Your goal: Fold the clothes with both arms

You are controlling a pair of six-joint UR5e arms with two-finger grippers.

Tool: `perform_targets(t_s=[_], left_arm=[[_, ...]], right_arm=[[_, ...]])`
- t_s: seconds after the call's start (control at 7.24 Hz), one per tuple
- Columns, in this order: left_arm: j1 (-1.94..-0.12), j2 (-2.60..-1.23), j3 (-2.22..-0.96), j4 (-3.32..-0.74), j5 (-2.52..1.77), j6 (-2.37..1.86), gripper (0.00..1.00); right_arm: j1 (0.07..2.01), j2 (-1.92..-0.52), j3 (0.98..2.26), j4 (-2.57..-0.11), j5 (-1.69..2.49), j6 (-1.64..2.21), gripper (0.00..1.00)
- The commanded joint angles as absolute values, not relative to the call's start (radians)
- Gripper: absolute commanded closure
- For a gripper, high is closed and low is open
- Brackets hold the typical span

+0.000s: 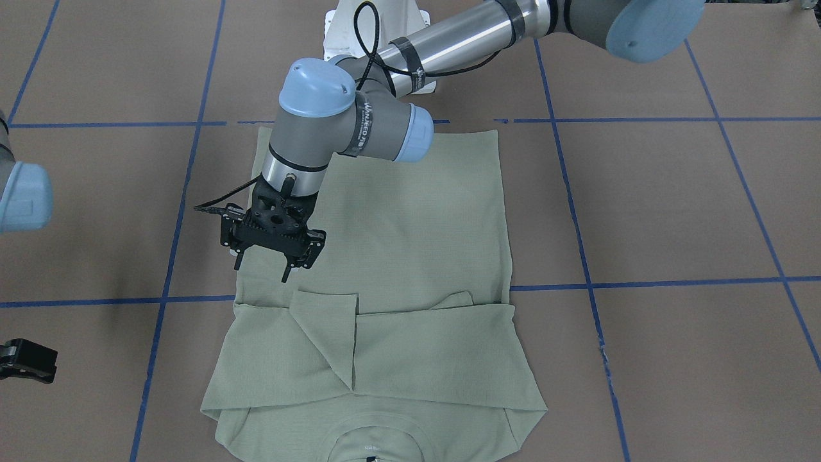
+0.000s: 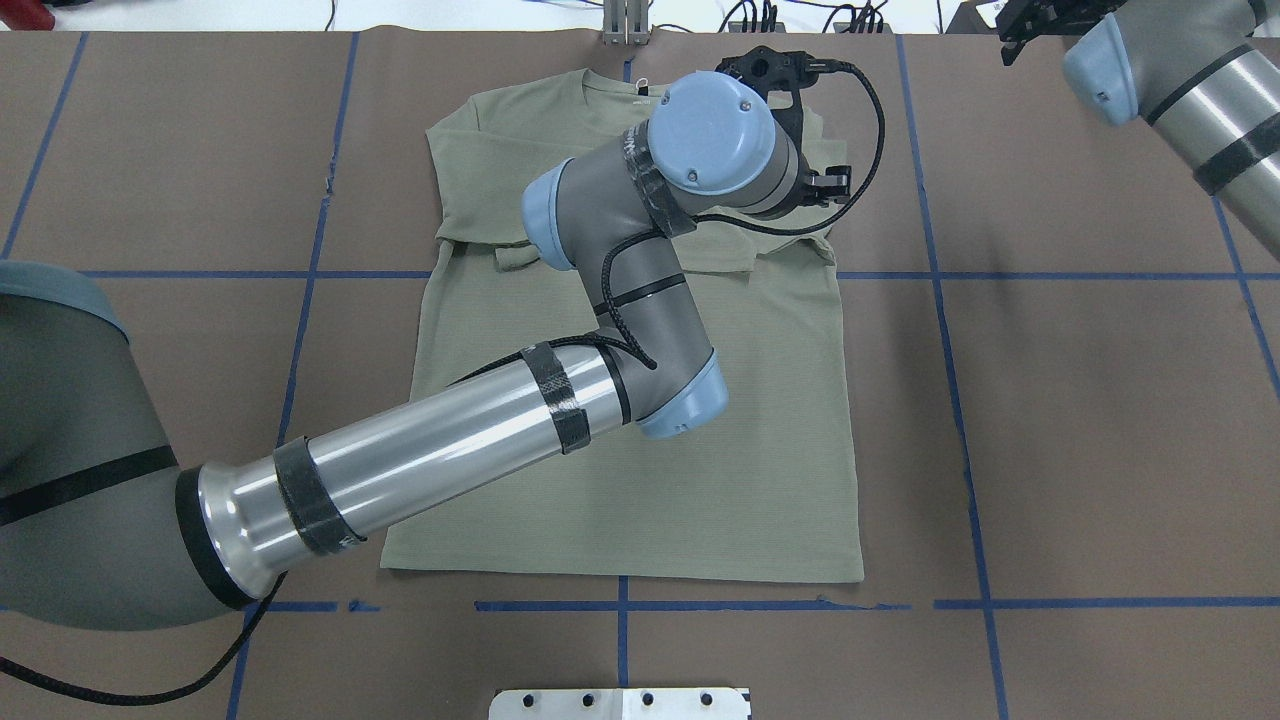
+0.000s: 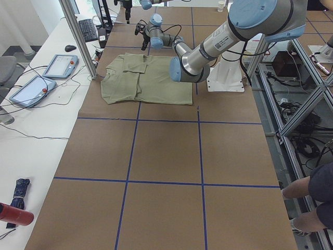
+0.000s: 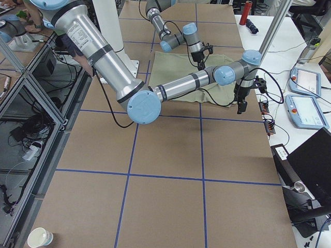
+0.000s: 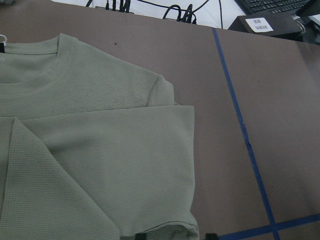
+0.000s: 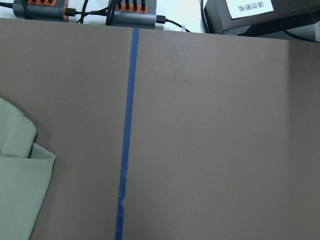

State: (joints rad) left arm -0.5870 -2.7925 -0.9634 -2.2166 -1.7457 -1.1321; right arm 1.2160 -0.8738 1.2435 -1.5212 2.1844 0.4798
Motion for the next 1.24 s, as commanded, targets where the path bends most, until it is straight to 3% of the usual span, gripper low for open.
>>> perform_targets(t_s=[0.0, 0.41, 0.83, 1.1], left_arm=[[-0.723, -2.71, -1.076, -2.04, -1.981, -0.919, 0.0], [-0.929, -2.533, -1.117, -1.97, -2.16, -0.553, 0.0], [-1.112, -2.369, -1.115, -1.971, -2.317, -0.168, 0.0], [-1.127, -2.342, -1.117, -1.98, -2.327, -0.146, 0.0]], right_arm=[[1.169, -0.861, 1.269, -1.519, 2.183, 0.547, 0.0], [1.053, -0.786, 1.295, -1.528, 2.12, 0.691, 0.01], [0.812, -0.628, 1.29, -1.641, 1.901, 0.895, 0.05], [0.708, -0.577, 1.275, -1.707, 1.765, 0.908, 0.02]])
